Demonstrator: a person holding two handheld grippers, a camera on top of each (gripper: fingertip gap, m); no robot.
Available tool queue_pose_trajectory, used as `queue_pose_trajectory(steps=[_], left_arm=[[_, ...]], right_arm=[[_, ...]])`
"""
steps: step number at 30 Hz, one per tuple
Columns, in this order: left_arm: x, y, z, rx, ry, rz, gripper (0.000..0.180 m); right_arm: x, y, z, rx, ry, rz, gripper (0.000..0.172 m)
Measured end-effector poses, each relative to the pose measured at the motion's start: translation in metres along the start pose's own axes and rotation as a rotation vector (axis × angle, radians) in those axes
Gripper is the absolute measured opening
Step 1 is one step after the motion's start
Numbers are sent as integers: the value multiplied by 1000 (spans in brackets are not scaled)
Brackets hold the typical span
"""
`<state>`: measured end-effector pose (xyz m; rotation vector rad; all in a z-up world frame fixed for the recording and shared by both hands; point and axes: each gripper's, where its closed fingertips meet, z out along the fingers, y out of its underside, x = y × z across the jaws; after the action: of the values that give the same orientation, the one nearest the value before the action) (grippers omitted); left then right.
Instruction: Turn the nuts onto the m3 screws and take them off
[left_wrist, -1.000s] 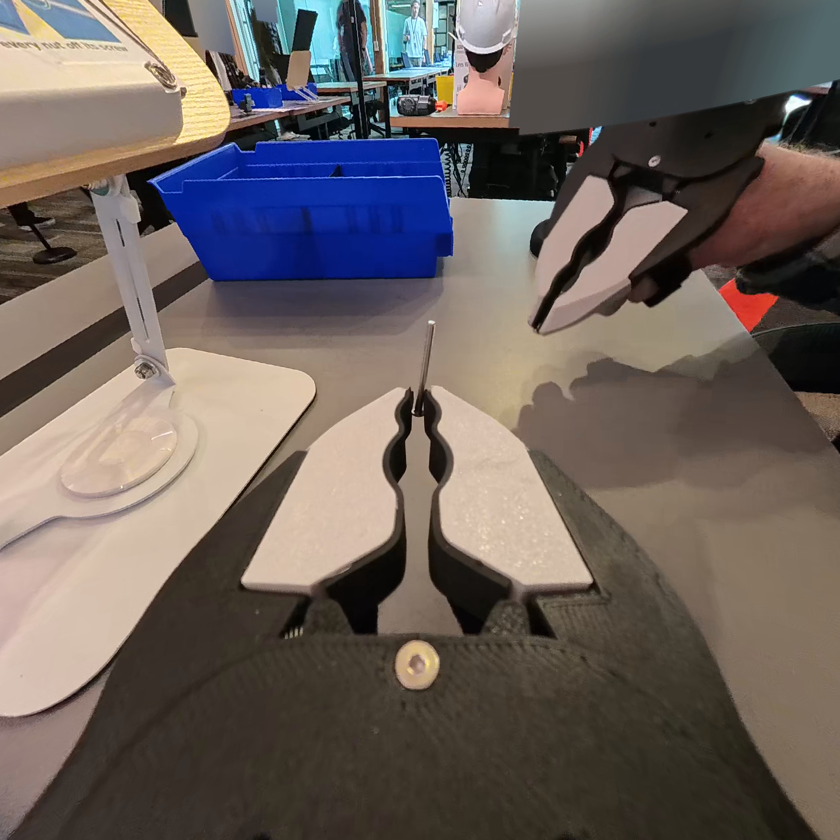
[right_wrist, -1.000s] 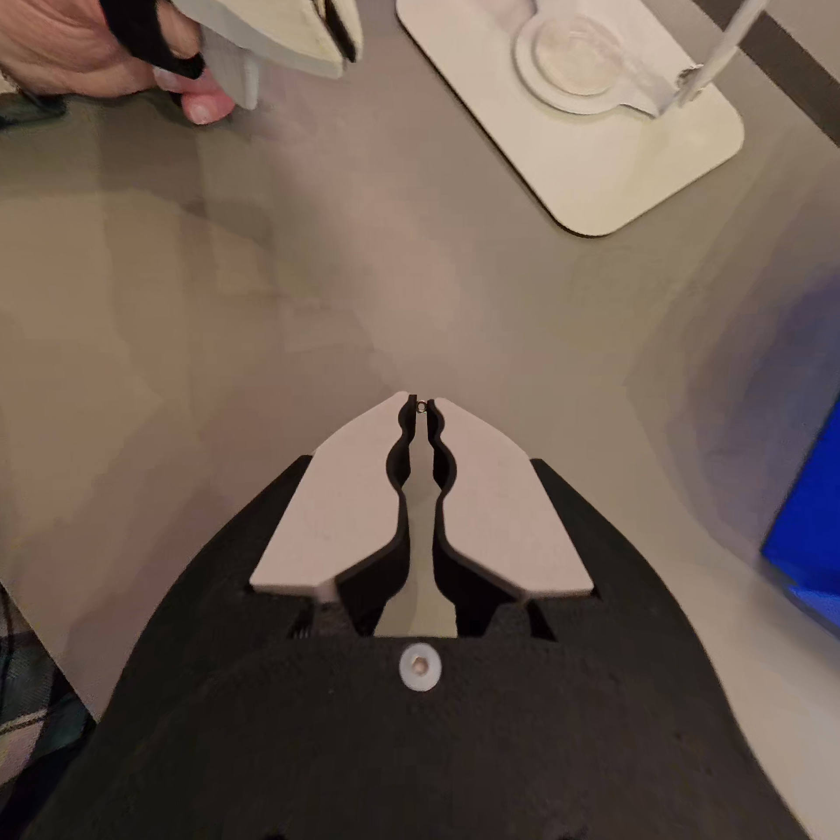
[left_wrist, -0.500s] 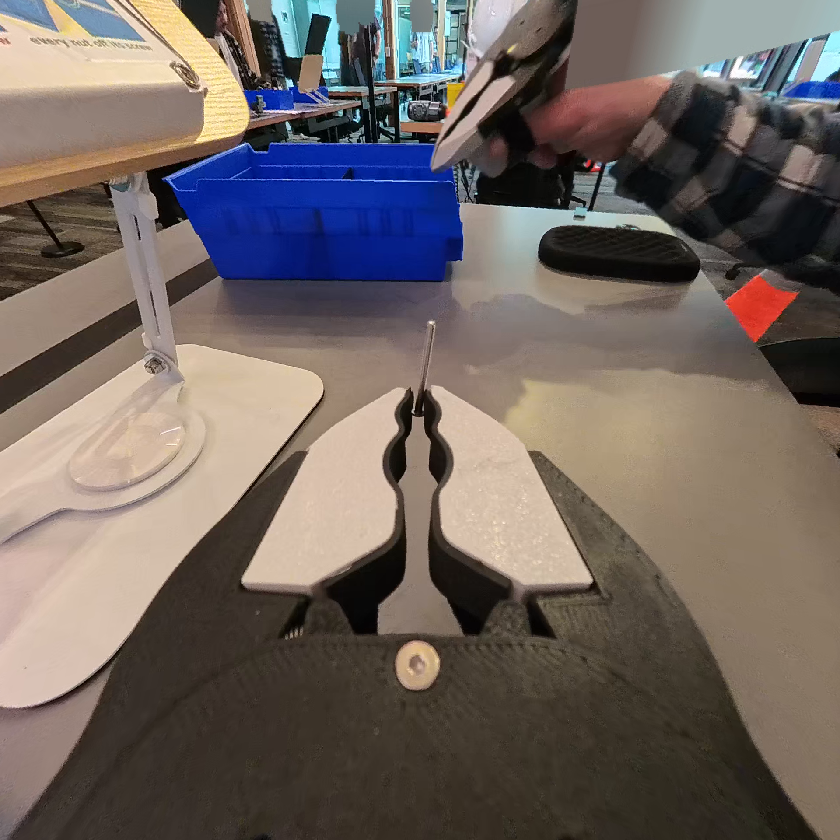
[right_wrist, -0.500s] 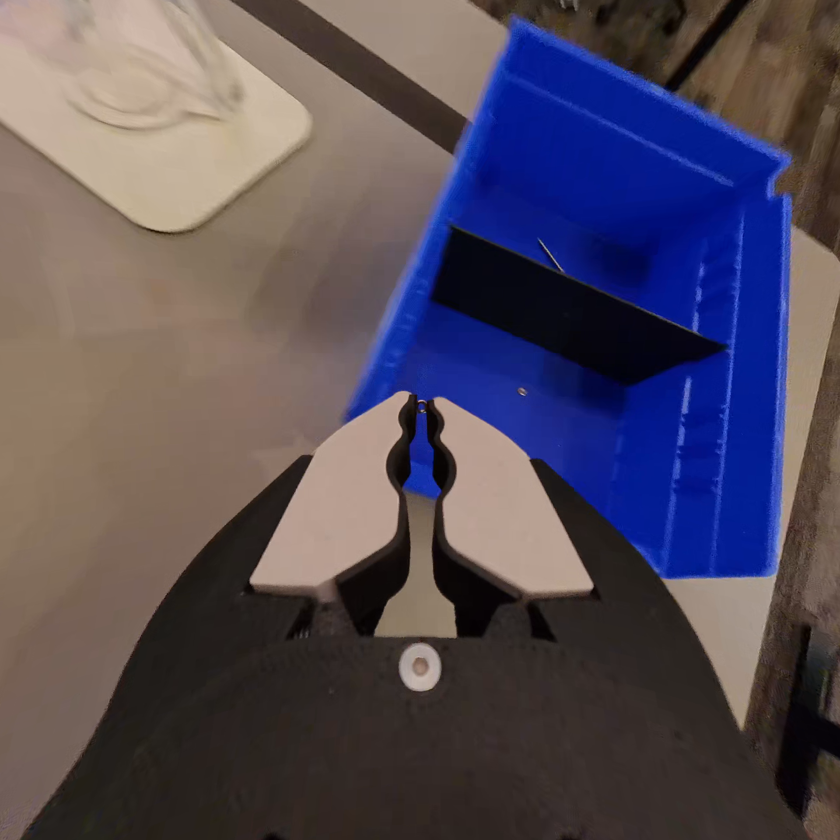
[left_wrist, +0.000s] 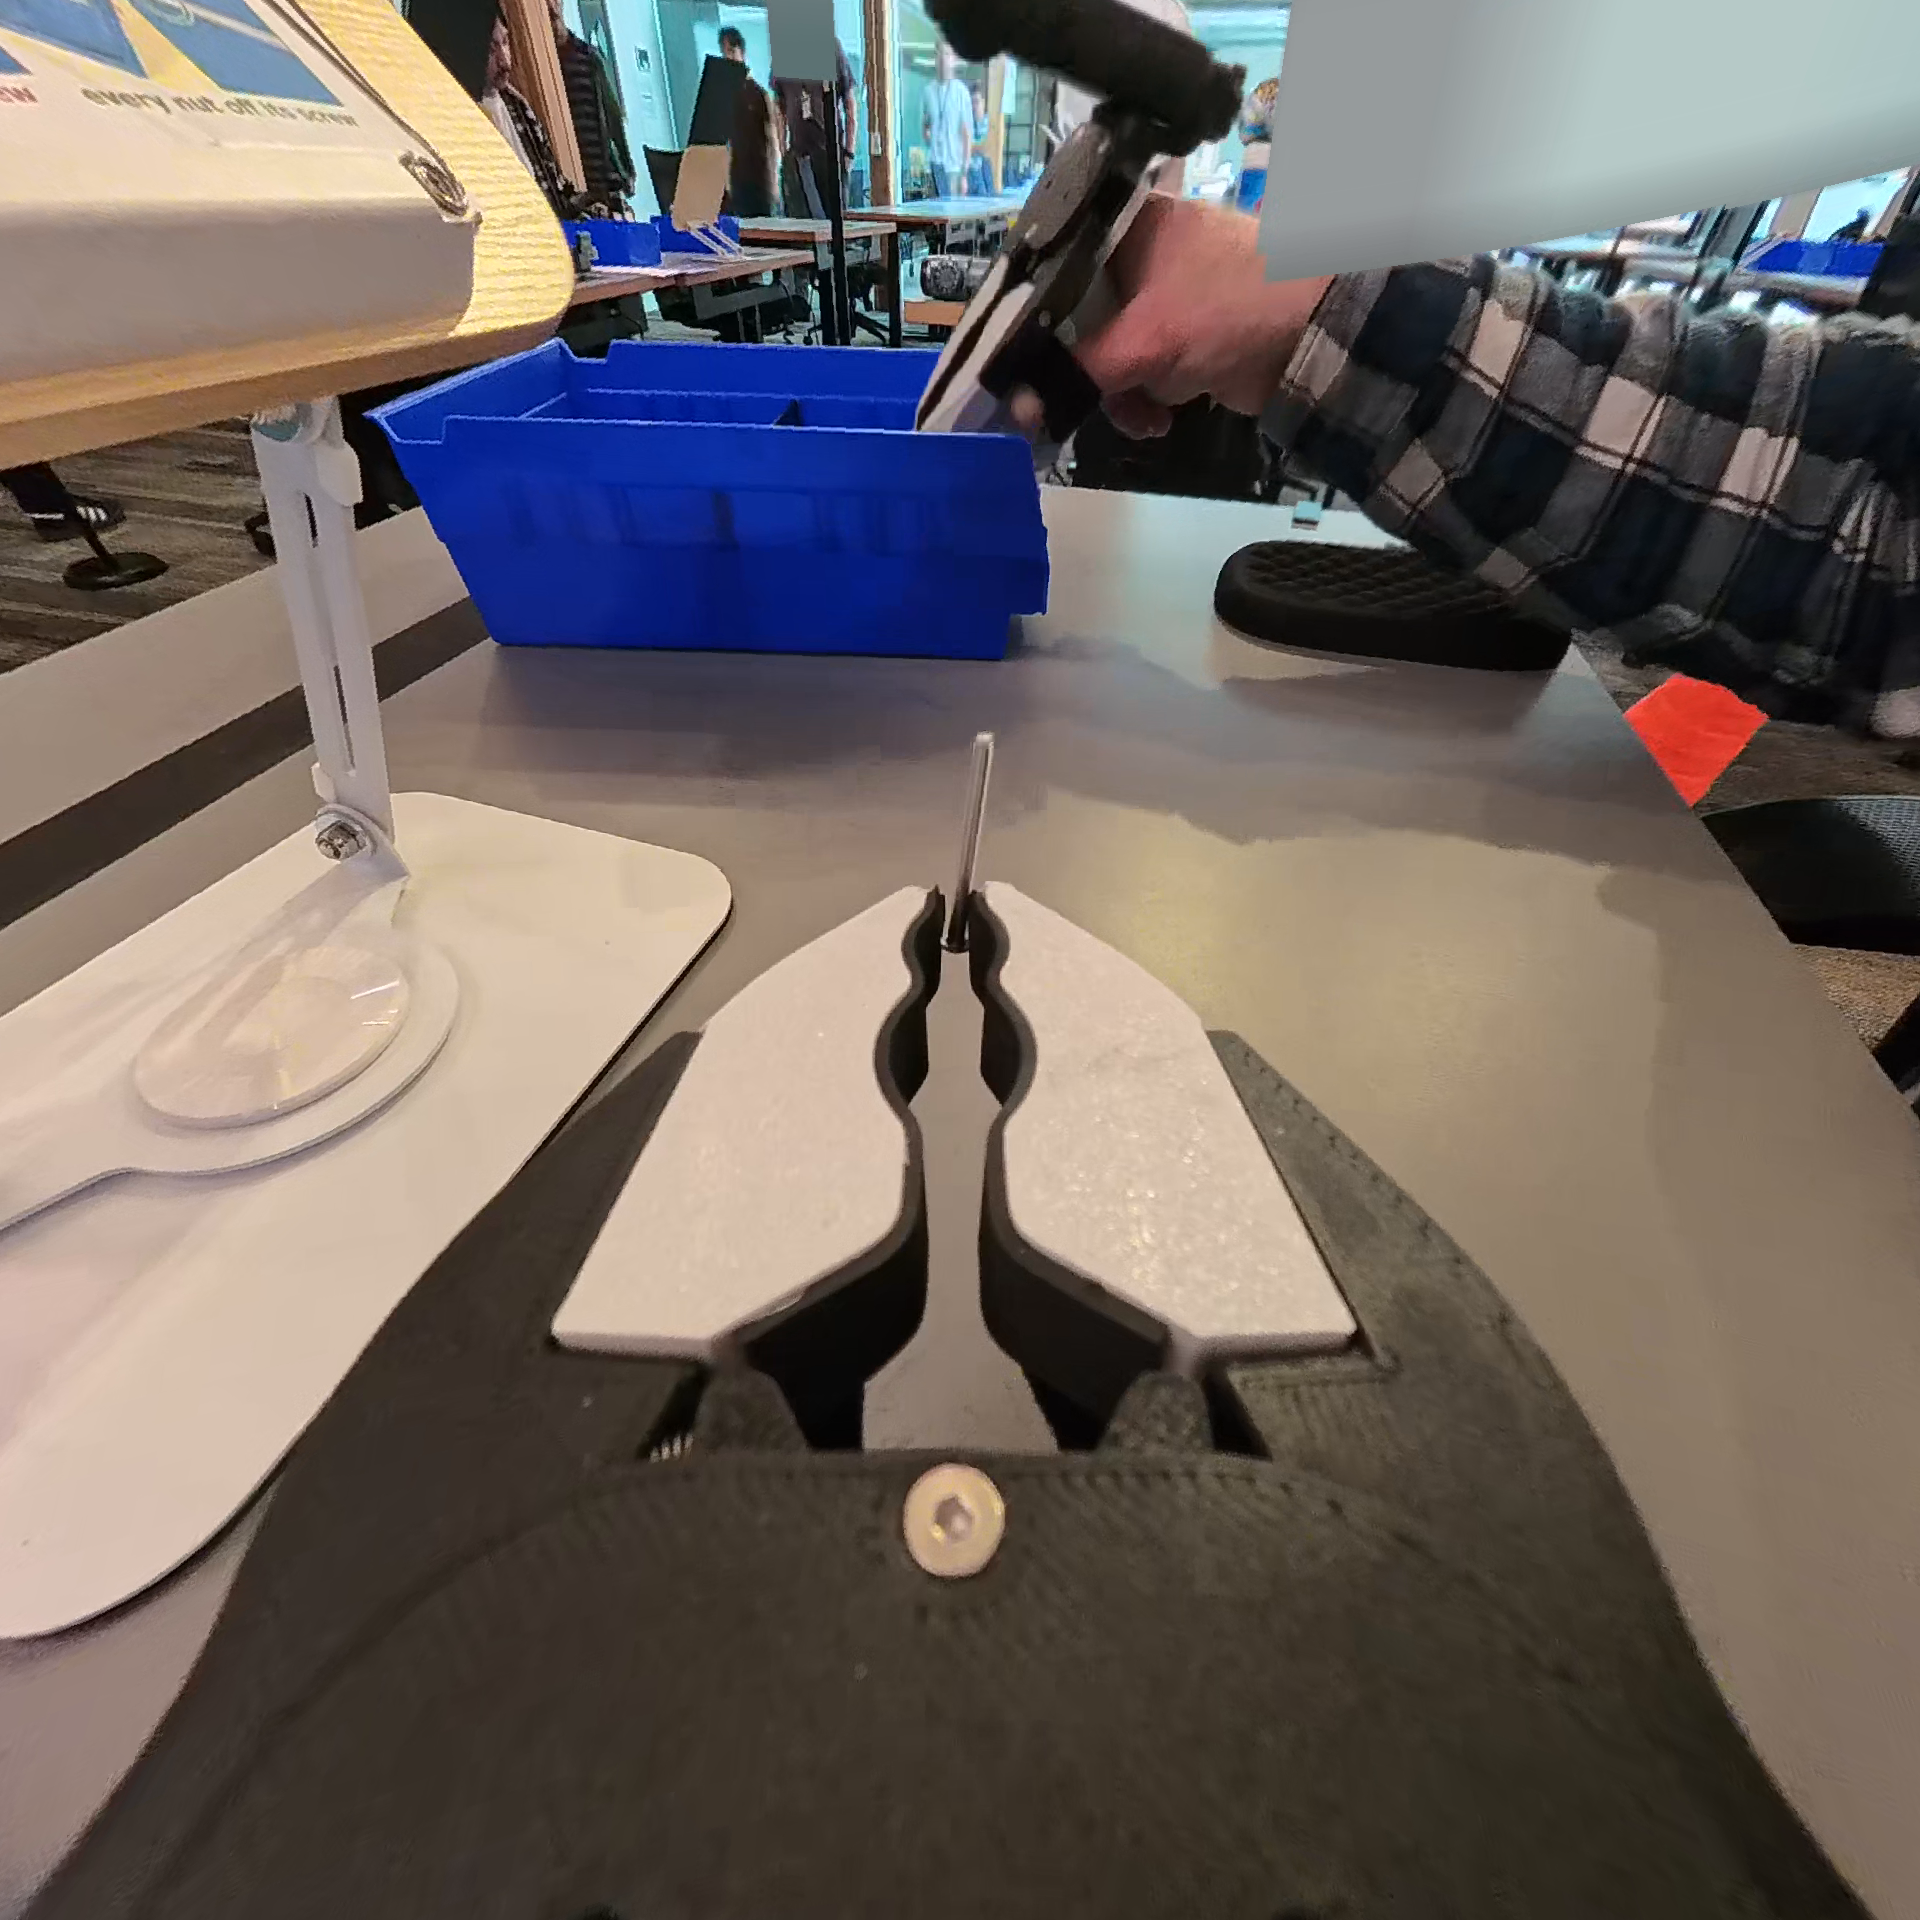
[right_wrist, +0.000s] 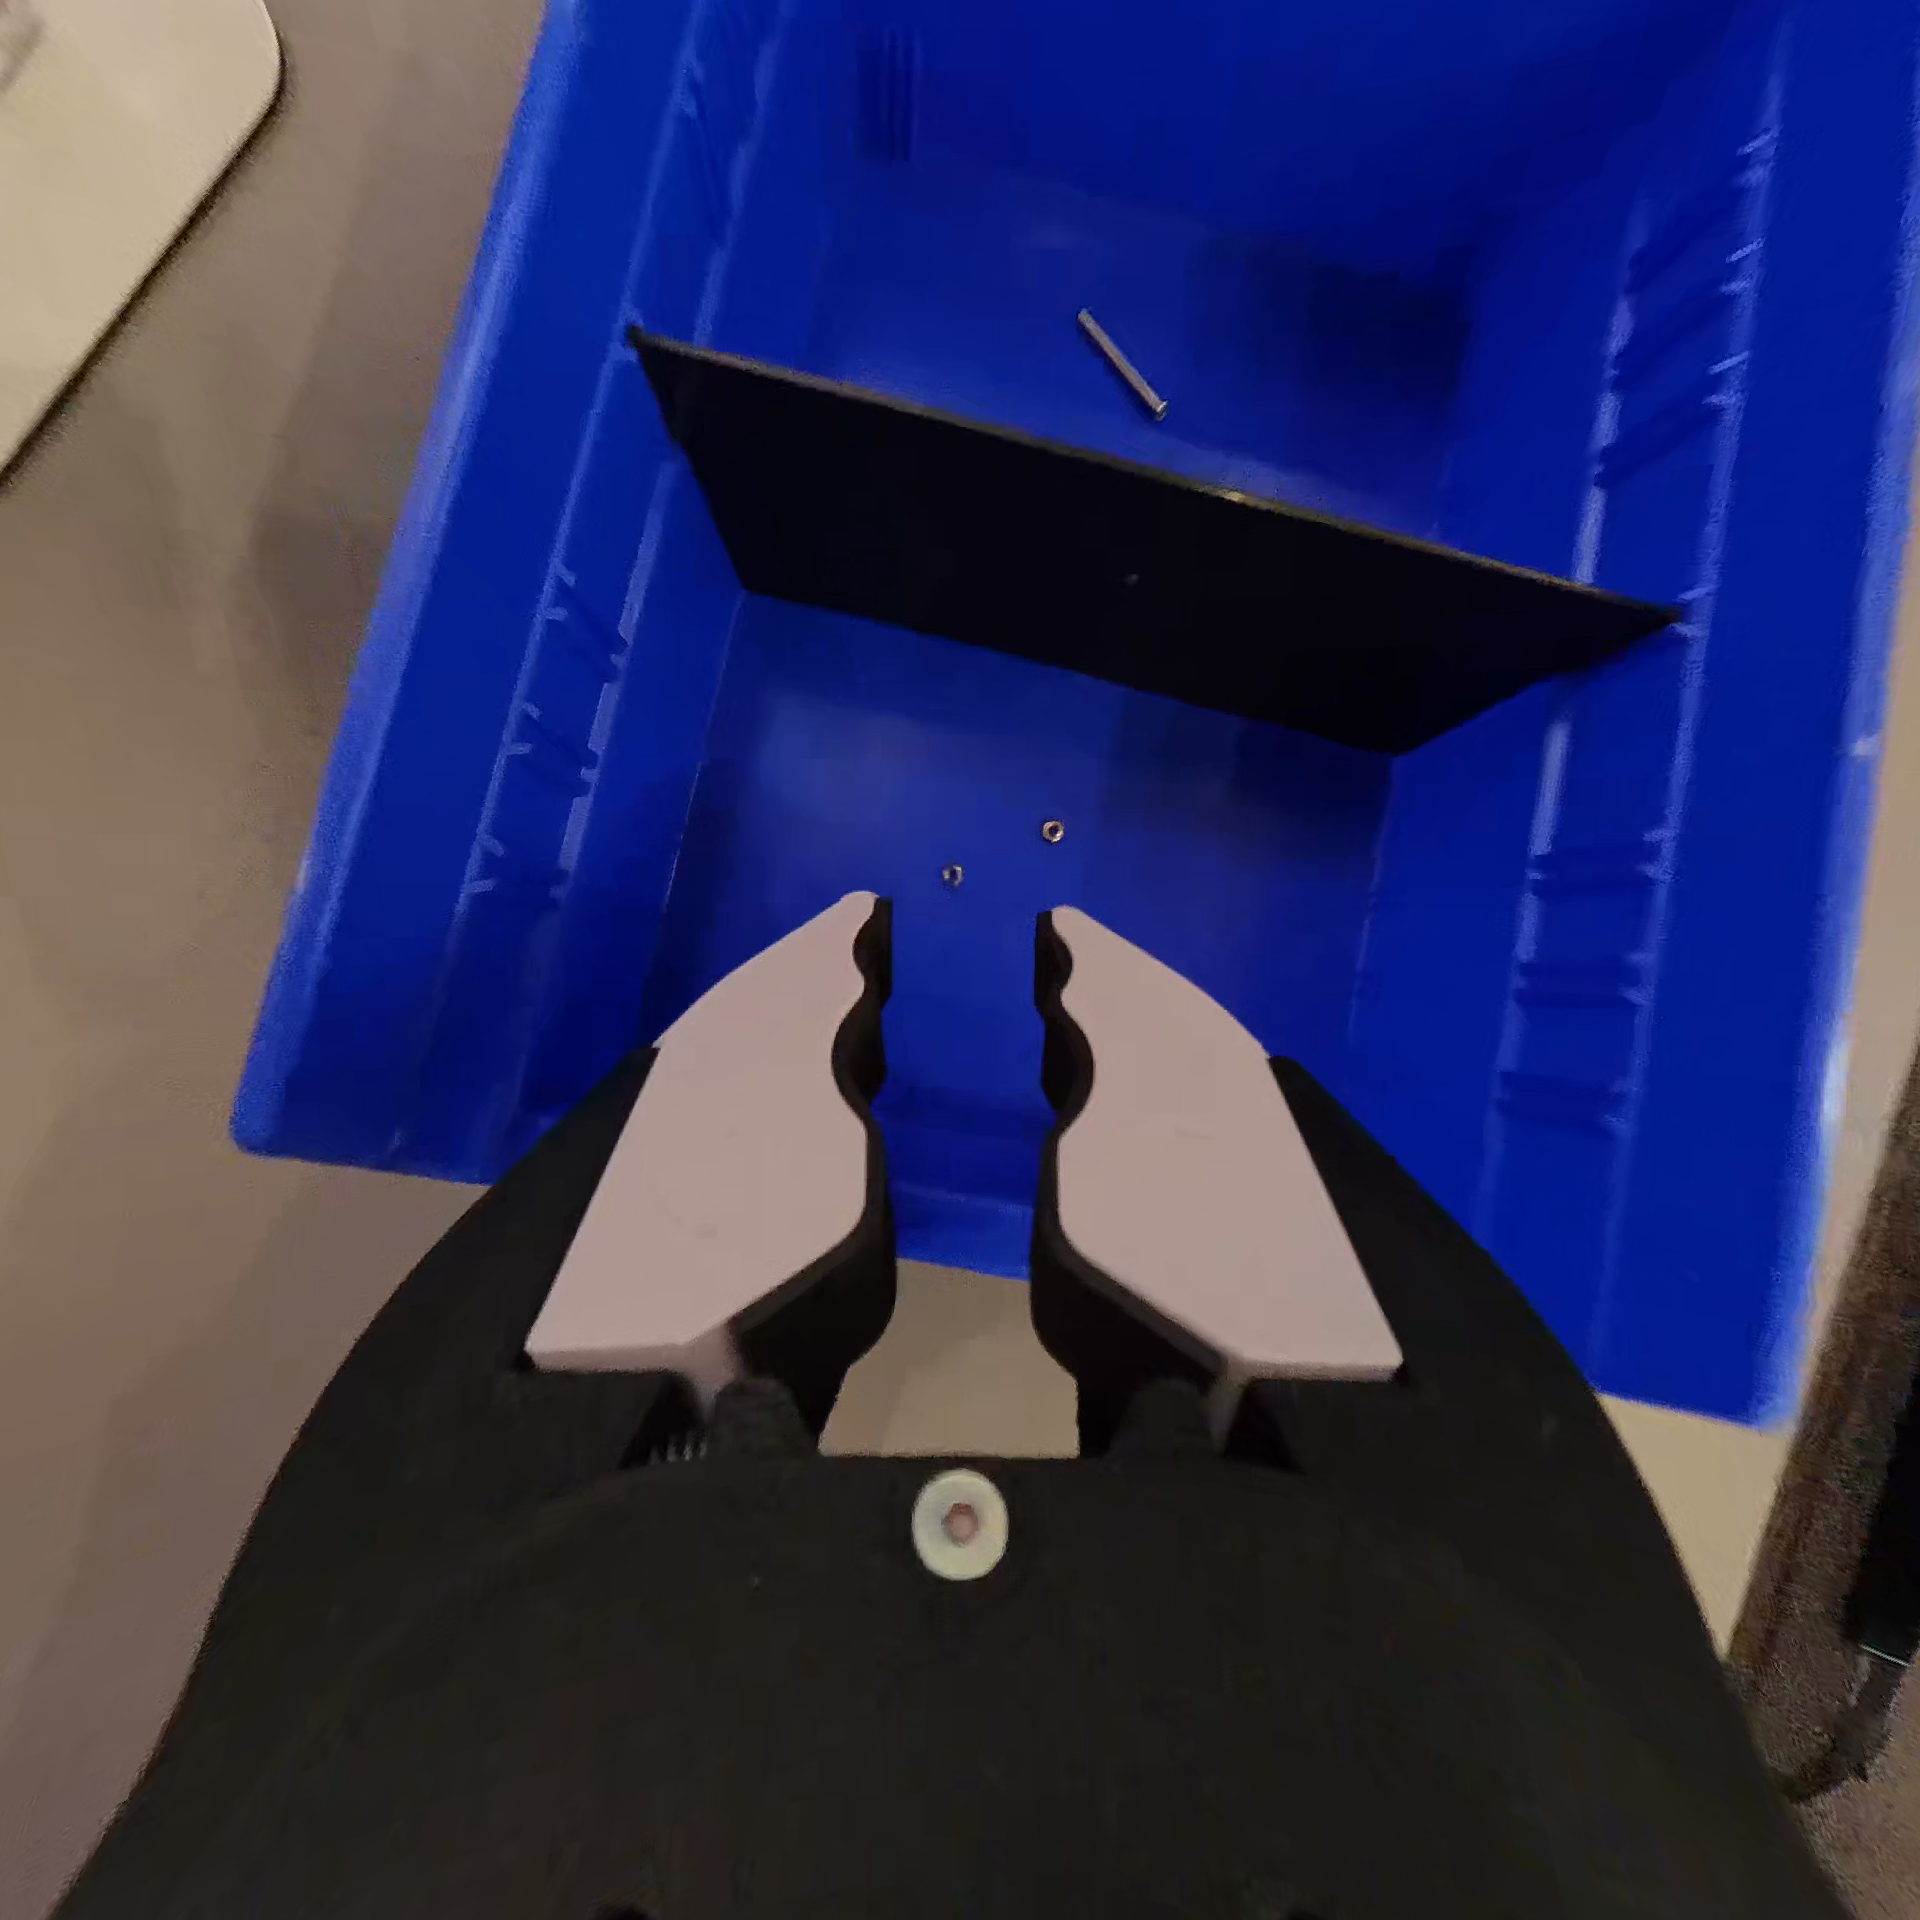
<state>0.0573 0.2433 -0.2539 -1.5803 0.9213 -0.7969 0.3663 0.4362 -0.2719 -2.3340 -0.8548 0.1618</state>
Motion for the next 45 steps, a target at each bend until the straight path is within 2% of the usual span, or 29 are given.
queue_pose_trajectory(steps=[2, 5, 7, 10, 12, 14, 17, 24, 28, 30, 33, 36, 38, 41, 45], left_arm=[[1, -3, 0, 18, 8, -17, 4], [5, -12, 2, 60, 24, -56, 4], [8, -19, 4, 94, 43, -85, 4], [17, -29, 7, 141, 91, -127, 4], [24, -33, 10, 171, 130, -159, 4], [30, -35, 11, 186, 157, -175, 4], [36, -36, 12, 182, 180, -168, 4], [40, -38, 11, 195, 211, -178, 4], [39, -44, 6, 223, 208, -175, 15], [35, -39, 4, 203, 191, -161, 9], [30, -33, 4, 178, 173, -166, 0], [31, -28, 8, 148, 160, -139, 0], [32, -25, 10, 130, 157, -120, 0], [33, -20, 14, 105, 150, -102, 0], [32, -17, 15, 93, 150, -99, 0]], right_arm=[[-7, -13, -23, 80, 22, -15, 27], [-62, -46, -67, 274, -41, -104, 20], [-127, -66, -89, 419, -196, -174, 17], [-233, -79, -100, 565, -478, -262, 20], [-288, -78, -93, 591, -634, -276, 22], [-323, -79, -84, 604, -753, -266, 23], [-353, -83, -82, 646, -896, -235, 22], [-370, -84, -81, 658, -917, -311, 3], [-348, -98, -98, 735, -852, -284, 3], [-302, -115, -110, 776, -734, -254, 3], [-195, -144, -103, 735, -475, -182, 3], [-89, -156, -62, 592, -275, -93, 3], [-40, -156, -25, 465, -192, -60, 3], [-1, -148, 25, 292, -148, -31, 3], [18, -130, 75, 90, -127, 4, 3]])
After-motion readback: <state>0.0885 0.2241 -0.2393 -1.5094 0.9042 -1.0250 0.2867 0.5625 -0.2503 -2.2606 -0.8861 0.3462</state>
